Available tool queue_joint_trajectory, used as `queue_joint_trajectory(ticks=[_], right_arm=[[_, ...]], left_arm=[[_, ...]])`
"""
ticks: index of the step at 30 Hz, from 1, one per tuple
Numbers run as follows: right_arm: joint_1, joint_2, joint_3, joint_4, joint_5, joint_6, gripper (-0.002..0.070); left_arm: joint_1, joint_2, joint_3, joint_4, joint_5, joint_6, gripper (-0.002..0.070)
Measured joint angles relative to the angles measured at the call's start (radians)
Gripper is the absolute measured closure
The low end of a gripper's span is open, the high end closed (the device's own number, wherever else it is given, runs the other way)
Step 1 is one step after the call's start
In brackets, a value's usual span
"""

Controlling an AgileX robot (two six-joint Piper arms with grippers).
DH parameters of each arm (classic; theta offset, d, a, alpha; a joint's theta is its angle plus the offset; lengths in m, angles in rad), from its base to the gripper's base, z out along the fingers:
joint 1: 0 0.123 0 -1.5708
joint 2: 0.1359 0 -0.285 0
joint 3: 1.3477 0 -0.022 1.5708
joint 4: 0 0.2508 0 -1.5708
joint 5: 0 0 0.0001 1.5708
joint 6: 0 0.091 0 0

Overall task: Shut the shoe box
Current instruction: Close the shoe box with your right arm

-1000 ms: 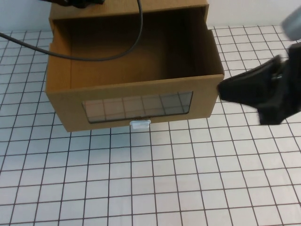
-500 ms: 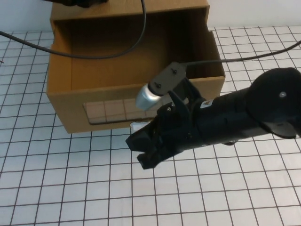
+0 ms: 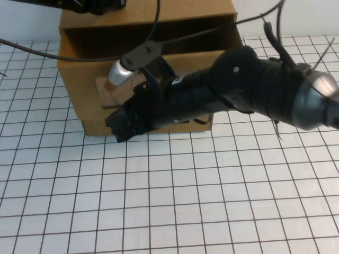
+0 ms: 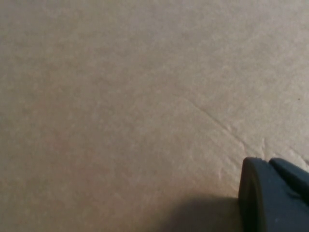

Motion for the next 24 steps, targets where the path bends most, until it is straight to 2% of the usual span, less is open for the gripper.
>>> queue_joint_trajectory(ticks=[13, 24], right_arm=[[-0.076, 0.183, -0.259, 0.0, 0.046, 0.0, 0.0689], [-0.095, 0.212, -0.299, 0.002, 0.035, 0.0, 0.069]], left_arm=[[0.0, 0.008, -0.001, -0.013, -0.011, 0.0, 0.0679], [0.0, 0.009, -0.001, -0.019, -0.011, 0.0, 0.0679]])
